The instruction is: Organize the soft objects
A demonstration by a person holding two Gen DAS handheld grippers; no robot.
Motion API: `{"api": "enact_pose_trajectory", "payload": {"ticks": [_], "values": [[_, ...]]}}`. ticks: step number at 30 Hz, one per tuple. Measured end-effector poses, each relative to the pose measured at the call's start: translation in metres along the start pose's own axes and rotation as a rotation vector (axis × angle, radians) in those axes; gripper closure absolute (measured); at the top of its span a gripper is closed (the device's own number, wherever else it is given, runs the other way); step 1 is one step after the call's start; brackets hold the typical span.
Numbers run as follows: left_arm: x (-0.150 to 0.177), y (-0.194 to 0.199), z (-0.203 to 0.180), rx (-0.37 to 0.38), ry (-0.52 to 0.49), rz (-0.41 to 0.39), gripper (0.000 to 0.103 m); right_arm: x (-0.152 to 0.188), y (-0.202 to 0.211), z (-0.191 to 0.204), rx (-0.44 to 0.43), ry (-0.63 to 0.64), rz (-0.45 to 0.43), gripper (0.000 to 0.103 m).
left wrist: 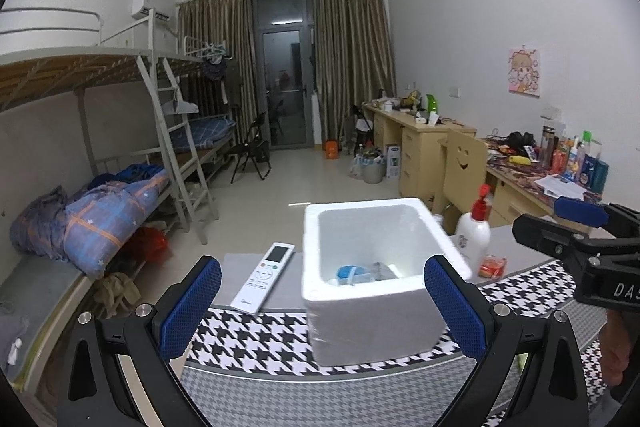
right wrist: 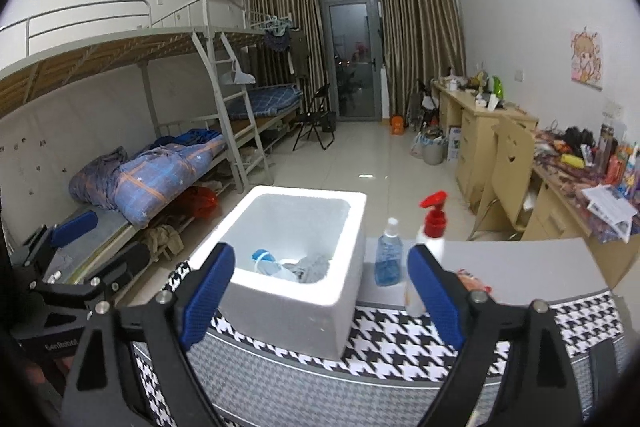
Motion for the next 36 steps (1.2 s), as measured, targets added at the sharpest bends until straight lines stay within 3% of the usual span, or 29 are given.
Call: {"api": "enact_pose_trajectory", "payload": {"ticks": [12, 23, 29, 36], "values": [[-0.008, 0.031, -0.034, 0.051, -0.042, -0.066, 0.001, 0.01, 0.039, -0.024, 0.038, -0.026, -0.053, 0.012], [-0.005, 0.043, -0.073, 0.165, -0.057, -0.097, 0.001, 0.03, 0.068, -0.05, 0.117, -0.039, -0.088, 0.012], [-0.003, 0.039, -0.095, 0.233, -0.065, -0.094, 0.001, 0.041, 0.082, -0.062, 0.153, -0.046, -0.097, 0.012], [0.001, 0.031, -0.109, 0.241, -0.073, -0.074, 0.001, 0.044, 0.095, -0.077, 0.147, -0.055, -0.122, 0.012]]}}
Point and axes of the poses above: each gripper's, at about its wrist camera, not at the fingertips, and y roughly against the way its jaws point, z to its left, x to its underside, the point moved 9 cm from there along -y, roughly the way its jaws point, and after that the axes turned 13 degrees about -y, right-handed, at the moved point
